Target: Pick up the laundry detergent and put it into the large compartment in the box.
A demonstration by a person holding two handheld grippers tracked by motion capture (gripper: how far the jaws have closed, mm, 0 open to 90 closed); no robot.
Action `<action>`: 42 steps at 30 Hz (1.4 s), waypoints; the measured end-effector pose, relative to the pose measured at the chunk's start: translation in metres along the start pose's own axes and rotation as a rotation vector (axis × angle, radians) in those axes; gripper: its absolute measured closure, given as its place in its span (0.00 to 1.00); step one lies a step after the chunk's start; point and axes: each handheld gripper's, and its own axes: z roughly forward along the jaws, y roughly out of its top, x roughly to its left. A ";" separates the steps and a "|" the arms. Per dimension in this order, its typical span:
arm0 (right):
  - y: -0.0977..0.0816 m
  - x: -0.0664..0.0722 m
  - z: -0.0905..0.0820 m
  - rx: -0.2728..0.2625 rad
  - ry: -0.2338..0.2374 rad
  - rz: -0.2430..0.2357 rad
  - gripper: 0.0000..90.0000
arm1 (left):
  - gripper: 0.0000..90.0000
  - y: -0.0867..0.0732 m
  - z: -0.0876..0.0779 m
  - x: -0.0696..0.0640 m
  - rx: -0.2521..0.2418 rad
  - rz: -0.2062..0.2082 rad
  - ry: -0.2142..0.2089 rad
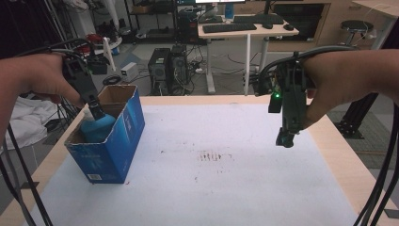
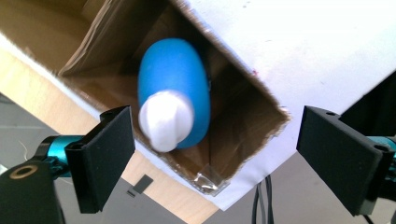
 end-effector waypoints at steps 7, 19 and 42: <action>0.001 -0.002 0.001 0.001 0.006 0.001 0.02 | 0.08 0.013 -0.002 -0.019 -0.008 0.090 -0.026; 0.002 -0.007 0.004 0.007 0.015 0.005 0.02 | 0.02 0.036 0.003 -0.051 -0.009 0.235 -0.067; 0.008 -0.005 0.006 0.011 0.010 0.014 0.02 | 0.02 0.074 0.051 -0.097 0.039 0.515 -0.108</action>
